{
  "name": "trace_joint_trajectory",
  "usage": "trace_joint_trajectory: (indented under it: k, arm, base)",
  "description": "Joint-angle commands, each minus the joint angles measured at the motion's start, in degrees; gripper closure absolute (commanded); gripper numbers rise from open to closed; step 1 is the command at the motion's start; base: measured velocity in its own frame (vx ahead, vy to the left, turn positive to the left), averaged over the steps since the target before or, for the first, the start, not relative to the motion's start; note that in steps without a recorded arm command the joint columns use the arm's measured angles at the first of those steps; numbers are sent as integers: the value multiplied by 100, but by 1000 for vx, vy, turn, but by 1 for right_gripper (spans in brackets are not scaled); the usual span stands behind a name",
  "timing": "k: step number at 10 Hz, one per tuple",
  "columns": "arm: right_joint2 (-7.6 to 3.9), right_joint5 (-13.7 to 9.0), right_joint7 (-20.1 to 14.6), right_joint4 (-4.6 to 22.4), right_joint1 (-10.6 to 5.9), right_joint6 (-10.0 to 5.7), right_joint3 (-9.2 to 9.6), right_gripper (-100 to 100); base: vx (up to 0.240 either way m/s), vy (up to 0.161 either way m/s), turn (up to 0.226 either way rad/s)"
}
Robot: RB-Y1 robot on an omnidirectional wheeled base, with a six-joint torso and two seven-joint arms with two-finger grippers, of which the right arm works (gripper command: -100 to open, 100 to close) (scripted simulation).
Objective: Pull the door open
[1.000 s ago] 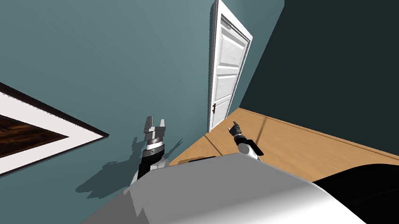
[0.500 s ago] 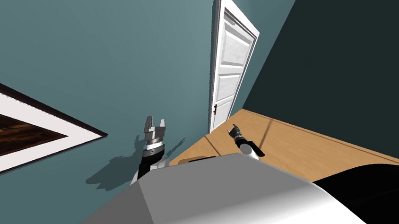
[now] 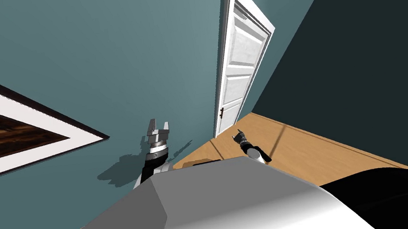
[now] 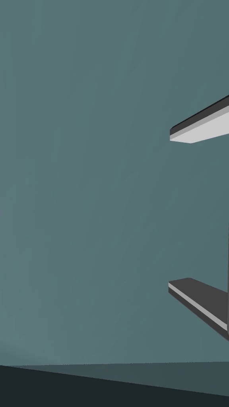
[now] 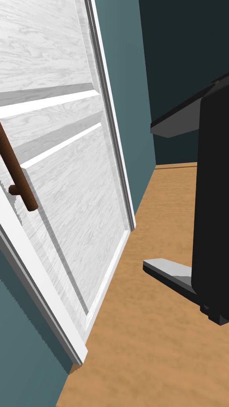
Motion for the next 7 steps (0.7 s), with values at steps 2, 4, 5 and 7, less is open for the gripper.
trace_joint_trajectory:
  k: [2,4,5,7]
  arm:
    - [-68,-385,129,218,-42,170,-34,-100]
    - [-60,-752,259,410,-66,413,-120,-100]
    - [-57,-936,324,507,-79,534,-162,-100]
    - [-49,-1299,453,699,-103,777,-248,-100]
  base:
    - [37,-50,58]
    - [63,-74,132]
    - [65,-90,99]
    - [72,-98,140]
